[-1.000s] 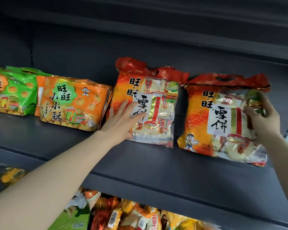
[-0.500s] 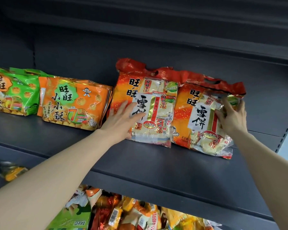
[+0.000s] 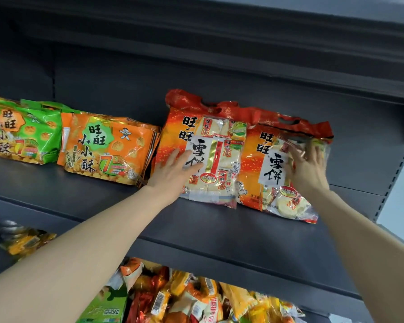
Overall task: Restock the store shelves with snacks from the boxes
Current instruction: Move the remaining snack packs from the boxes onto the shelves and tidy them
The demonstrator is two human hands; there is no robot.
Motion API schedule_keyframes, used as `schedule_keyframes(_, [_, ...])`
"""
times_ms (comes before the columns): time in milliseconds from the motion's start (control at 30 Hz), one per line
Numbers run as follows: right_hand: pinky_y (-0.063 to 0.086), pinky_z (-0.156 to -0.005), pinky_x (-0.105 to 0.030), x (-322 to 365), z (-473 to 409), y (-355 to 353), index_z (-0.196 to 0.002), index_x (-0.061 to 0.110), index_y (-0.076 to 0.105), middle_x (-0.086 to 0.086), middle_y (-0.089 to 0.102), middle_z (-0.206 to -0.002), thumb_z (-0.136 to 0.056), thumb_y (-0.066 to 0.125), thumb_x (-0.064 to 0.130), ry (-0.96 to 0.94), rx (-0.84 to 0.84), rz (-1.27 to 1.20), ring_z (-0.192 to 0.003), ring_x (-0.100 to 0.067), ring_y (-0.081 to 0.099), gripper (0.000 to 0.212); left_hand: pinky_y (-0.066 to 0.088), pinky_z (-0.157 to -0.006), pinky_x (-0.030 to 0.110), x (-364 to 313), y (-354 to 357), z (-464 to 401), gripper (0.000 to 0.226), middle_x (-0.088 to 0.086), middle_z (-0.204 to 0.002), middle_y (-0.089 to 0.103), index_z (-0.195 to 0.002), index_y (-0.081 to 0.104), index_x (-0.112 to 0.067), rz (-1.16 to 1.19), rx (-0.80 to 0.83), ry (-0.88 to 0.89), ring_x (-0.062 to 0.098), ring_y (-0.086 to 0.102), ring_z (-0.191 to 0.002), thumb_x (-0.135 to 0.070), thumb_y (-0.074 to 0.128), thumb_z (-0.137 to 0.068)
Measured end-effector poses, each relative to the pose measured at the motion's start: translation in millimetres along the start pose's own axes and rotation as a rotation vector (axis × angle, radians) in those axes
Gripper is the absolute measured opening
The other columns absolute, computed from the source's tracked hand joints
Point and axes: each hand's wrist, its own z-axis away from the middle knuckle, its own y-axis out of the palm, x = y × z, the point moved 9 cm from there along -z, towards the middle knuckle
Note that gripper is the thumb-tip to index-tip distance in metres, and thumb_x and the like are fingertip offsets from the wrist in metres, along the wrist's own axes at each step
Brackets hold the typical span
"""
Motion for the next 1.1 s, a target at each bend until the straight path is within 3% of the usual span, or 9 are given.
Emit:
schedule_keyframes(167, [0.022,-0.116,-0.059,65,22,-34,-0.15,0.019,0.038,-0.025,0.024,-0.159,-0.103,0.048,0.04,-0.069,-0.066,0.035,-0.148,-0.043,0.018,0.053,0.037,-0.111,0.047,10,-19,21,0.085,0.008,-0.162,0.013,-0.154,0.019,-0.036,0.015,-0.072,0.004,0.032,0.014,-0.149,-0.006,0.066,-0.089])
schedule_keyframes(367, [0.043,-0.096,-0.057,177,64,-61,-0.137,0.015,0.05,-0.024,0.045,-0.141,-0.101,0.049,0.037,-0.245,-0.176,0.008,-0.123,-0.046,0.048,0.043,0.05,-0.089,0.044,62,-62,85,0.059,0.003,-0.145,0.045,-0.147,0.04,-0.029,0.051,-0.261,-0.104,0.028,0.044,-0.128,-0.028,0.064,-0.094])
schedule_keyframes(633, [0.045,-0.086,-0.051,387,153,-58,-0.133,0.015,0.054,-0.019,0.053,-0.132,-0.1,0.047,0.038,-0.491,-0.206,-0.115,-0.109,-0.042,0.053,0.041,0.049,-0.084,0.043,204,-100,220,0.051,0.005,-0.133,0.055,-0.142,0.048,-0.025,0.017,-0.358,-0.247,0.031,0.05,-0.119,-0.031,0.063,-0.094])
schedule_keyframes(767, [0.042,-0.086,-0.049,506,206,-53,-0.134,0.015,0.054,-0.019,0.053,-0.134,-0.102,0.044,0.037,-0.616,-0.182,-0.175,-0.112,-0.041,0.053,0.041,0.051,-0.079,0.047,285,-107,303,0.048,0.006,-0.125,0.057,-0.139,0.051,-0.022,-0.035,-0.359,-0.32,0.034,0.053,-0.11,-0.031,0.063,-0.093])
schedule_keyframes(1100, [0.043,-0.088,-0.049,777,352,1,-0.132,0.014,0.056,-0.018,0.055,-0.129,-0.1,0.047,0.035,-0.818,0.006,-0.44,-0.11,-0.04,0.055,0.039,0.051,-0.083,0.049,490,-104,542,0.046,0.01,-0.12,0.058,-0.131,0.056,-0.022,-0.176,-0.172,-0.632,0.038,0.054,-0.107,-0.029,0.069,-0.088])
